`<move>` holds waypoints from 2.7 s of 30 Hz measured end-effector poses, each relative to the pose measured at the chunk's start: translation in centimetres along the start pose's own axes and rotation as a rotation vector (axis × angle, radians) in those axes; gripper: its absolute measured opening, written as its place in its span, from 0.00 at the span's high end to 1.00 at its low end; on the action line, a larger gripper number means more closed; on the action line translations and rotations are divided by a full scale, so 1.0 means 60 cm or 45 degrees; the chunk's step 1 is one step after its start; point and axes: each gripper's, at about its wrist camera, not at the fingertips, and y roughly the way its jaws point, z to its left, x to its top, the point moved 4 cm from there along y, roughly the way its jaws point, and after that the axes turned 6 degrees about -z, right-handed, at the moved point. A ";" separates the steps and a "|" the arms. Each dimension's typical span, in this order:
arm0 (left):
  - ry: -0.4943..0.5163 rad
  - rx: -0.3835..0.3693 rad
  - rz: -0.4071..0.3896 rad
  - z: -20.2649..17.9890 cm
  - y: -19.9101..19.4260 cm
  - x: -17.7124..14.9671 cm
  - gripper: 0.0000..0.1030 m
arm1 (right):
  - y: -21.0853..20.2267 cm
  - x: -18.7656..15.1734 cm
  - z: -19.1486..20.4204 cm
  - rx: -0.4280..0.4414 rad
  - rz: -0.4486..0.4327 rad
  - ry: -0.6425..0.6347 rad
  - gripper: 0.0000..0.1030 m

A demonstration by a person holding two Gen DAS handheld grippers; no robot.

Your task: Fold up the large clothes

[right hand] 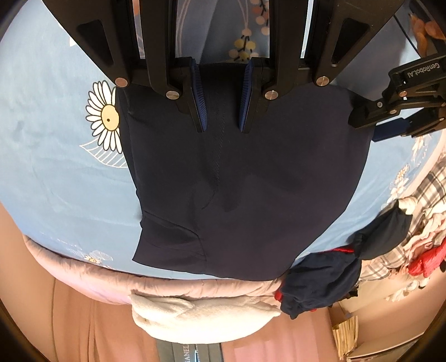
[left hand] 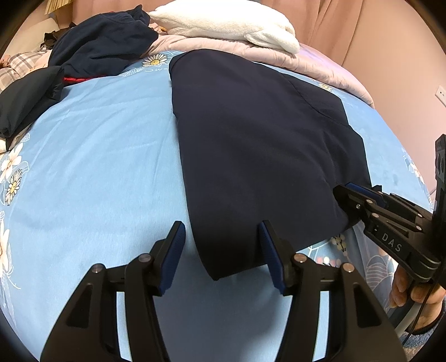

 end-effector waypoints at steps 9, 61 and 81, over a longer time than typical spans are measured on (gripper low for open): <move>-0.018 0.004 0.020 0.006 -0.024 -0.013 0.40 | -0.036 -0.015 -0.002 -0.043 0.007 0.001 0.74; 0.075 0.296 -0.230 -0.062 -0.346 -0.049 0.00 | -0.351 -0.039 0.059 -0.153 -0.291 0.029 0.01; 0.118 0.271 -0.209 -0.086 -0.339 -0.052 0.00 | -0.343 -0.045 0.053 -0.159 -0.271 0.043 0.01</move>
